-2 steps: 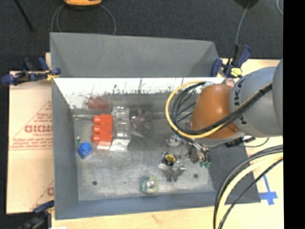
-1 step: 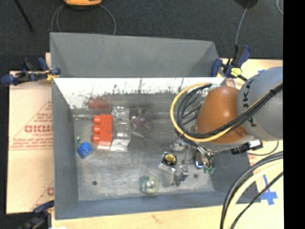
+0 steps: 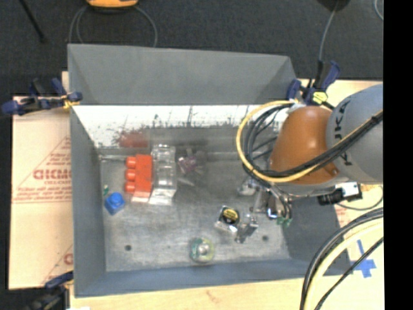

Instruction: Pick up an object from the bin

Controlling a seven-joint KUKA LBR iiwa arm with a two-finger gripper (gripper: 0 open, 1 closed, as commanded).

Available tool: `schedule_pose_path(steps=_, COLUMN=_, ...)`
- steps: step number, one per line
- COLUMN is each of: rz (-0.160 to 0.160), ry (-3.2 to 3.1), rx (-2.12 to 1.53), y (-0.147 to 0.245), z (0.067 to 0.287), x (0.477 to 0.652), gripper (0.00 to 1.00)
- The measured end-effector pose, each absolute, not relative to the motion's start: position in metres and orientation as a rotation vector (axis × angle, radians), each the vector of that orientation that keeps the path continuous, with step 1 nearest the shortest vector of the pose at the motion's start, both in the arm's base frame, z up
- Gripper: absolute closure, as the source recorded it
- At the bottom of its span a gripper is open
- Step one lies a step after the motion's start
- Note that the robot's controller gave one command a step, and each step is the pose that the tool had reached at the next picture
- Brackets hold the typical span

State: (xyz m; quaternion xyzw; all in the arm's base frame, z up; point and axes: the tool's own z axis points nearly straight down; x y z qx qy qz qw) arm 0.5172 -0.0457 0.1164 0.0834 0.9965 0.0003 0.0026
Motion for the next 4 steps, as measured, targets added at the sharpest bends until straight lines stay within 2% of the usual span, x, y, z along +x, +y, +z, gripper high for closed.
schedule_pose_path(steps=1, rz=0.004, ry=3.065, rx=0.633, y=-0.037, z=0.073, x=0.499, gripper=0.0)
schedule_pose_path(steps=2, rz=0.0, ry=3.042, rx=0.774, y=-0.031, z=0.073, x=0.505, gripper=0.0)
schedule_pose_path(steps=3, rz=0.002, ry=3.03, rx=0.768, y=-0.032, z=0.076, x=0.509, gripper=1.0)
schedule_pose_path(steps=4, rz=0.002, ry=3.039, rx=0.761, y=-0.033, z=0.147, x=0.511, gripper=1.0)
